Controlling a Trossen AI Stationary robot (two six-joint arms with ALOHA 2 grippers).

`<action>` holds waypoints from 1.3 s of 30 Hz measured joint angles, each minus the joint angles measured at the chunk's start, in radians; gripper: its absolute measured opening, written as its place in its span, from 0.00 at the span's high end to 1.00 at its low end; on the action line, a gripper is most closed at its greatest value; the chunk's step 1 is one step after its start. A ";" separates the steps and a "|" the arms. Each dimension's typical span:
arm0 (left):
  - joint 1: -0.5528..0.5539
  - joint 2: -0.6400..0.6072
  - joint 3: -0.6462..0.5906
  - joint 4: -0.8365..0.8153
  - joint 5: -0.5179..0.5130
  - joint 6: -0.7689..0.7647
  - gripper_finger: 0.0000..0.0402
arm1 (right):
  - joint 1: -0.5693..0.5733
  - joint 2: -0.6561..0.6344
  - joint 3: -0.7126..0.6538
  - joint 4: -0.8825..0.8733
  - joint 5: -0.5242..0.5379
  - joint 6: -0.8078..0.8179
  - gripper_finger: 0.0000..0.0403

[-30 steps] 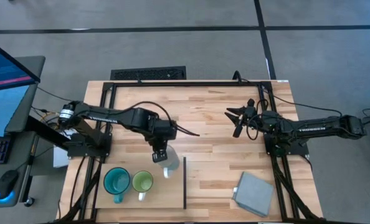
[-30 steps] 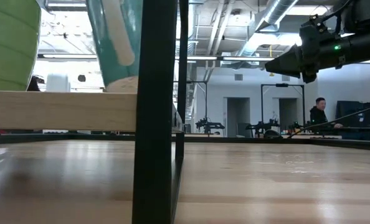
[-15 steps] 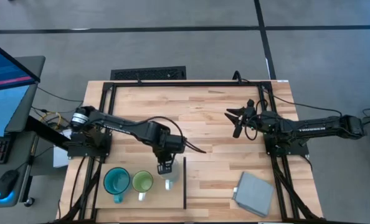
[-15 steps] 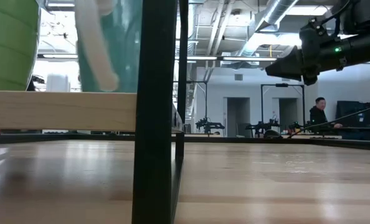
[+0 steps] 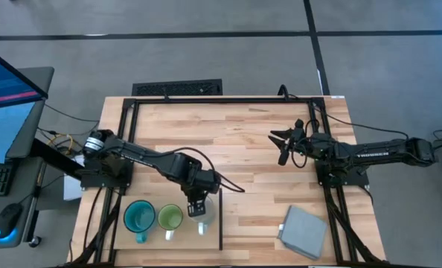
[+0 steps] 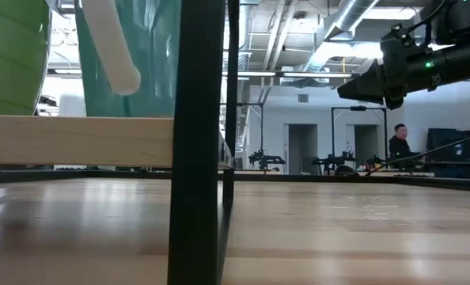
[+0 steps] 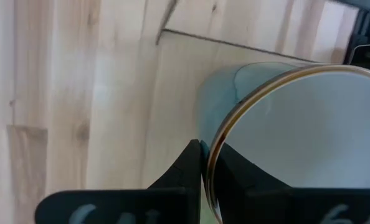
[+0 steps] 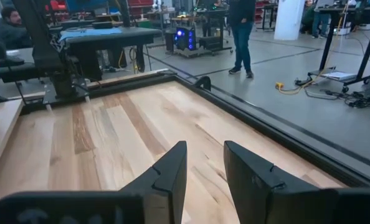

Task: Stack small to large cups/mugs on shelf
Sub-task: Put the white mug on the shelf

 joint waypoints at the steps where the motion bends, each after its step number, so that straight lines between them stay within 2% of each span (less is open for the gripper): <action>1: -0.007 0.000 0.000 0.008 0.001 -0.001 0.98 | 0.000 0.000 0.000 0.000 0.000 -0.001 0.68; 11: -0.033 0.006 0.000 0.011 -0.015 -0.022 0.98 | 0.000 0.000 0.000 0.000 0.000 -0.006 0.68; 23: -0.023 0.052 0.034 0.000 0.032 0.021 0.98 | -0.001 0.000 0.000 -0.012 0.001 -0.008 0.68; 32: -0.019 0.055 0.060 0.005 0.022 0.027 0.84 | -0.040 0.000 0.000 -0.035 0.001 -0.008 0.68; 39: -0.020 0.054 0.060 0.014 0.034 0.032 0.81 | -0.074 0.000 0.000 -0.035 0.000 -0.007 0.68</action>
